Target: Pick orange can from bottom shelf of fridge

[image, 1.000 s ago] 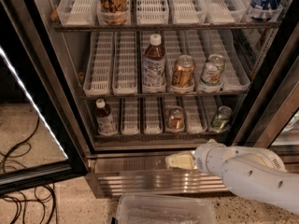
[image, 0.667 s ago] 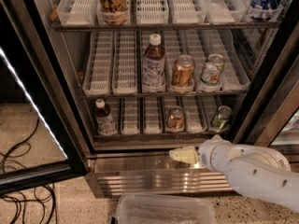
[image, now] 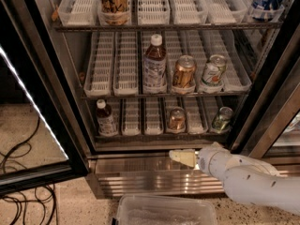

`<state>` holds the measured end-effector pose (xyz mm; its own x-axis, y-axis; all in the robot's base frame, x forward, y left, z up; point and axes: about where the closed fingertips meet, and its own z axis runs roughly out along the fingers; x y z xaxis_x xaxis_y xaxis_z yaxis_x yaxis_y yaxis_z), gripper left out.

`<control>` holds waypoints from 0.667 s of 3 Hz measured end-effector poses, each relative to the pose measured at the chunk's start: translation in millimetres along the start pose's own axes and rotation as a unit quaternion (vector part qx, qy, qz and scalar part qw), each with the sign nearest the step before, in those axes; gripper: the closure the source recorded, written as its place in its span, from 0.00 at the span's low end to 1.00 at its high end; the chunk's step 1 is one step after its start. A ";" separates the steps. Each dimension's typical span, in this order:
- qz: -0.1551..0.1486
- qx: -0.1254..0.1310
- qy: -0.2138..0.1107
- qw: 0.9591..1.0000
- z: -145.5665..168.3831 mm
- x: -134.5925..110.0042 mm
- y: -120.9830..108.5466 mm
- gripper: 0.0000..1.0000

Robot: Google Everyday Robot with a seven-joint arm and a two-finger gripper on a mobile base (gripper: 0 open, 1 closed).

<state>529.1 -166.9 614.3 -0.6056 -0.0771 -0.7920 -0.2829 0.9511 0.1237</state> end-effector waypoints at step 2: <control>0.031 0.032 -0.043 0.998 50.1 34.6 12.1 0.00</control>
Offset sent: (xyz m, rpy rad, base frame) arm 0.0770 0.0039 0.0202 0.1419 -0.5838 -0.4365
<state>542.0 -143.1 558.4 -0.5538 0.0067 -0.8326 -0.1963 0.9707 0.1383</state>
